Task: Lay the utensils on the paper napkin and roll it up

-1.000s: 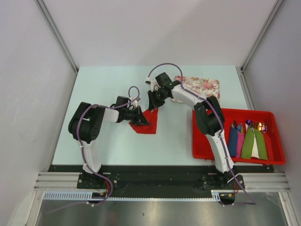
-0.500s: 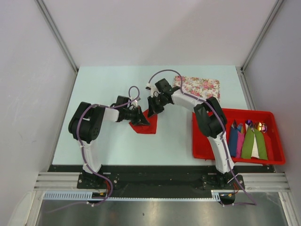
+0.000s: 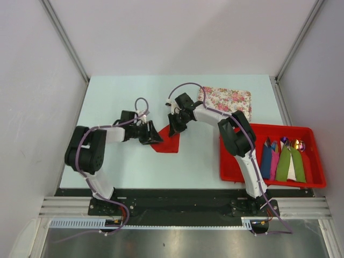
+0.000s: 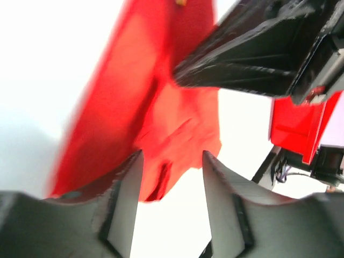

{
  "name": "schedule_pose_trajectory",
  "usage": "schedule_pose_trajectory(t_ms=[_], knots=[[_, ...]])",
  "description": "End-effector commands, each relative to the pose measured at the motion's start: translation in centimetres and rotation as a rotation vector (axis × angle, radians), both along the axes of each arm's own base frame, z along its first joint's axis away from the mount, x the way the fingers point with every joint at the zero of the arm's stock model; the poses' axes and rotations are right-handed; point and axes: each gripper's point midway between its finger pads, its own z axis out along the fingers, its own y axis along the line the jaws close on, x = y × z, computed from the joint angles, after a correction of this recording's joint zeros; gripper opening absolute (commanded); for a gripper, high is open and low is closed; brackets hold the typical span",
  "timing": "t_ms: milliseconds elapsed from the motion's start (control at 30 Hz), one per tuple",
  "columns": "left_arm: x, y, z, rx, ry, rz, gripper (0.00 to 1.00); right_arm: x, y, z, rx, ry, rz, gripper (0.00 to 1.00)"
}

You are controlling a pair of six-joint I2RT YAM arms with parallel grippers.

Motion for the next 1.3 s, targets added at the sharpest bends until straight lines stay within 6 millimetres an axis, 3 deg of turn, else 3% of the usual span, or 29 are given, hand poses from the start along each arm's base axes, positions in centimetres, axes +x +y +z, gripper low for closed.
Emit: schedule_pose_trajectory(t_ms=[0,67,200,533,633,767,933,1033,1167,1267], knots=[[0.1,5.2,1.0,0.093,-0.034,0.093,0.56,-0.4,-1.5,-3.6,-0.114,0.012,-0.004,0.01],[0.4,7.5,1.0,0.150,-0.057,0.129,0.61,-0.4,-1.4,-3.6,-0.111,0.010,-0.003,0.01],[-0.3,9.8,-0.7,0.237,0.008,0.166,0.66,-0.4,-1.3,-3.7,-0.108,0.009,-0.002,0.01],[-0.1,4.6,-3.4,0.099,0.119,0.064,0.61,-0.4,-1.0,-4.1,-0.102,0.023,-0.014,0.00],[-0.1,2.8,-3.3,0.025,0.144,0.046,0.60,-0.3,-0.9,-4.2,-0.099,0.025,-0.018,0.00],[1.0,0.8,-1.5,-0.055,0.065,0.009,0.59,-0.1,-0.8,-4.3,-0.093,0.023,-0.020,0.00],[1.6,2.2,-2.0,-0.006,0.078,0.060,0.58,0.1,-0.9,-4.3,-0.090,0.024,-0.026,0.00],[0.8,3.3,-2.4,-0.011,0.108,0.075,0.58,0.2,-1.0,-4.3,-0.089,0.020,-0.029,0.00],[-2.3,1.7,-2.7,-0.078,0.189,-0.013,0.57,0.1,-1.1,-4.4,-0.092,0.024,-0.030,0.00],[-2.8,0.0,-2.2,-0.155,0.179,-0.051,0.57,0.1,-1.1,-4.5,-0.092,0.025,-0.030,0.00]])
